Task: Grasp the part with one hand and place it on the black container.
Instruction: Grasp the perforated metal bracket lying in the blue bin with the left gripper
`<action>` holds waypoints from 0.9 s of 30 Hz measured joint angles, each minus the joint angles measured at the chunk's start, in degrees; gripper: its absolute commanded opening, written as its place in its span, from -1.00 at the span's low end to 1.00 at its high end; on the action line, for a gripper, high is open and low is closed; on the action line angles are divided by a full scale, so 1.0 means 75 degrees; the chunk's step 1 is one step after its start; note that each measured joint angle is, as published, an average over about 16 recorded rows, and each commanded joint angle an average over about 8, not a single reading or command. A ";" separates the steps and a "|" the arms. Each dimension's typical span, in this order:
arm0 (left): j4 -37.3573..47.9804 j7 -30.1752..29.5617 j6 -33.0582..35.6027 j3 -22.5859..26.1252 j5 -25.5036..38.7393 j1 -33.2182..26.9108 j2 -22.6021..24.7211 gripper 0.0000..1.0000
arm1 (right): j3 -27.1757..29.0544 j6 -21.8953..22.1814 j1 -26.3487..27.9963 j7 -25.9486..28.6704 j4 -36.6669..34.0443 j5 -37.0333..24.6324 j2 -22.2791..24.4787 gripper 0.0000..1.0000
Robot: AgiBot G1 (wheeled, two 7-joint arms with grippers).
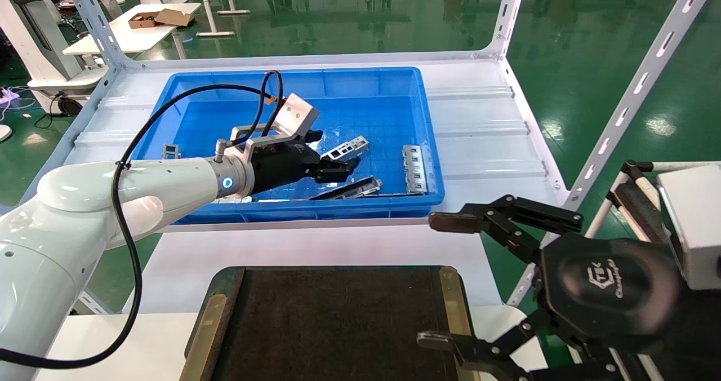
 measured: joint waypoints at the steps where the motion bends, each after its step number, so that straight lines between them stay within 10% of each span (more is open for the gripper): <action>1: 0.0055 0.0039 -0.0008 -0.0004 -0.0034 -0.0008 0.0006 -1.00 | 0.0000 0.0000 0.0000 0.0000 0.0000 0.0000 0.0000 -1.00; 27: 0.0660 0.0413 0.0020 0.0107 -0.0655 -0.0056 0.0029 -1.00 | -0.0004 0.0002 0.0001 -0.0002 0.0000 0.0003 0.0002 -1.00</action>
